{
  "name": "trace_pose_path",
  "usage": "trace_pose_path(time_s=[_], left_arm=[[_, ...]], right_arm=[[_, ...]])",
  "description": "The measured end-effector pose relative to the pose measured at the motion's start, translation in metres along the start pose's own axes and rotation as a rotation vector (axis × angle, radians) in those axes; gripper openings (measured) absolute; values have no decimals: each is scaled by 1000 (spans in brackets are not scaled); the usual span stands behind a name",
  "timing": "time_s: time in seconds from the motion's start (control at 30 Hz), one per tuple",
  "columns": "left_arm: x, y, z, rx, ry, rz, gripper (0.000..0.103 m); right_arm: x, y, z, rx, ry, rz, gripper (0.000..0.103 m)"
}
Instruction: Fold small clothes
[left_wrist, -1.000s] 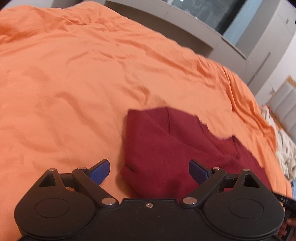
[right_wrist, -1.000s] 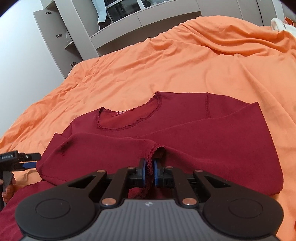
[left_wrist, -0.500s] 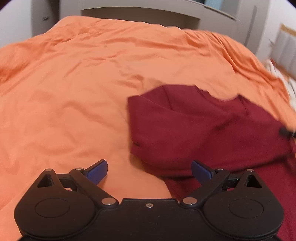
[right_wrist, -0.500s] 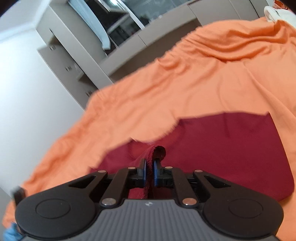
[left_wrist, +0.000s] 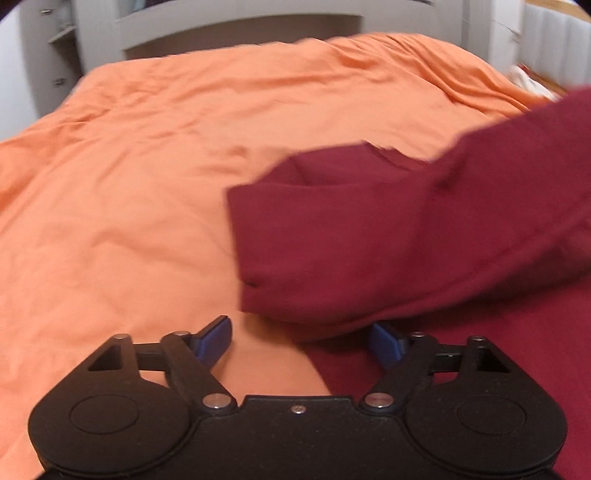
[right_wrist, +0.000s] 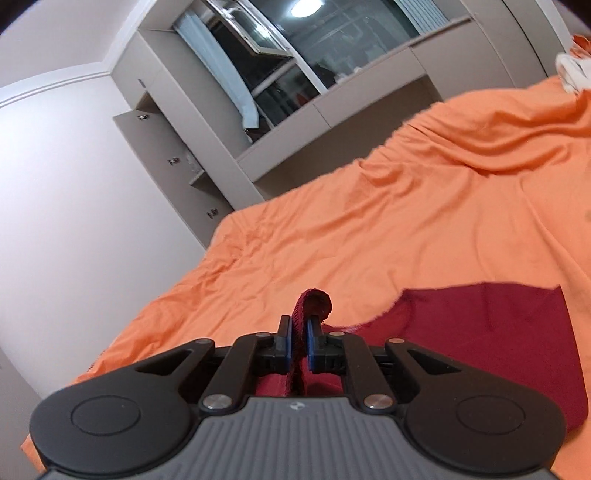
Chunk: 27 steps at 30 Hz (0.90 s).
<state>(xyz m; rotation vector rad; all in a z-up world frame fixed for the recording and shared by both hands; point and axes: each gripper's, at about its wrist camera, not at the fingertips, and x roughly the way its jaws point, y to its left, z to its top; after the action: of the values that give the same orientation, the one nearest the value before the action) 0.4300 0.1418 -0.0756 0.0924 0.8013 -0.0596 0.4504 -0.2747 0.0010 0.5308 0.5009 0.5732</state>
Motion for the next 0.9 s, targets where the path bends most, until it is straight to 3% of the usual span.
trace_pose_path(time_s=[0.23, 0.3, 0.33, 0.47, 0.63, 0.77, 0.9], left_arm=[[-17, 8, 4, -31, -167, 2, 73], [-18, 6, 6, -21, -176, -3, 61], [-18, 5, 7, -19, -170, -1, 50], [-17, 9, 7, -47, -163, 3, 27], [-24, 21, 7, -137, -187, 54, 13], [-19, 36, 4, -241, -113, 71, 10], [-6, 48, -1, -302, 14, 56, 8]], right_arm=[[14, -17, -12, 39, 65, -55, 9], [15, -21, -14, 55, 71, -58, 9], [16, -23, -14, 58, 74, -60, 9], [21, -24, -17, 48, 105, -71, 9], [40, -18, -39, -6, 237, -118, 9], [52, -16, -71, -59, 367, -161, 9], [51, -15, -89, -113, 410, -199, 9]])
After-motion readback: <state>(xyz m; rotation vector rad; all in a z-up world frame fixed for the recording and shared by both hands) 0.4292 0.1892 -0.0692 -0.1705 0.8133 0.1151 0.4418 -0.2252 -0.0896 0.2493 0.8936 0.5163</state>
